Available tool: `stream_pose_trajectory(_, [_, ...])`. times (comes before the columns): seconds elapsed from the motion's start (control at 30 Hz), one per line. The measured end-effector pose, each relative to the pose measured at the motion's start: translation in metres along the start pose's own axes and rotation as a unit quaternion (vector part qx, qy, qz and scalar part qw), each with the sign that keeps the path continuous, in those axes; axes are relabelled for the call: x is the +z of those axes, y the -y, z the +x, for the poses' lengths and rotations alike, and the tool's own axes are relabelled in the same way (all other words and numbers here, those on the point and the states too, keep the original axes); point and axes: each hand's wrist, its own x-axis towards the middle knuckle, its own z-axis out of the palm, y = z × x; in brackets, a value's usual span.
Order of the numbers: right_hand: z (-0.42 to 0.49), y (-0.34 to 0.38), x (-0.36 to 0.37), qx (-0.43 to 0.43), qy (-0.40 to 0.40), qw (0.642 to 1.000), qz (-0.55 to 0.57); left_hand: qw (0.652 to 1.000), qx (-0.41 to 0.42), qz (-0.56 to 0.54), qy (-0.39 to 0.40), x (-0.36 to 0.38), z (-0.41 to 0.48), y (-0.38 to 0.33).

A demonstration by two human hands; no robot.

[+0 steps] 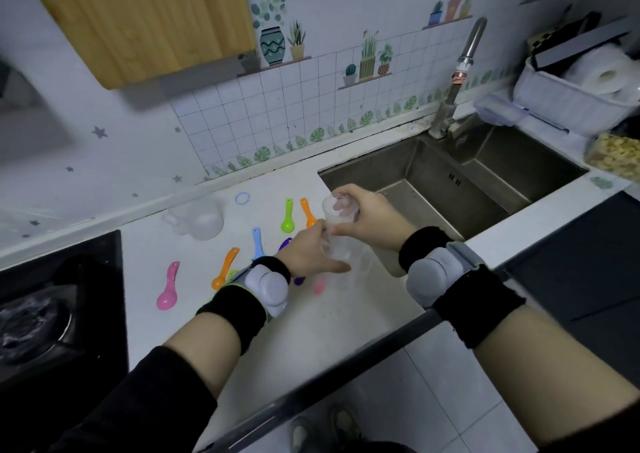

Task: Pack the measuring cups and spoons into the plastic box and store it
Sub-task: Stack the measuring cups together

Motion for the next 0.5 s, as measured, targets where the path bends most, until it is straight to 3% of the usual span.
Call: stream_pose_trajectory(0.5, [0.025,0.017,0.029,-0.002,0.048,0.999,0.024,0.992,0.027,-0.08,-0.09,-0.053,-0.014,0.005])
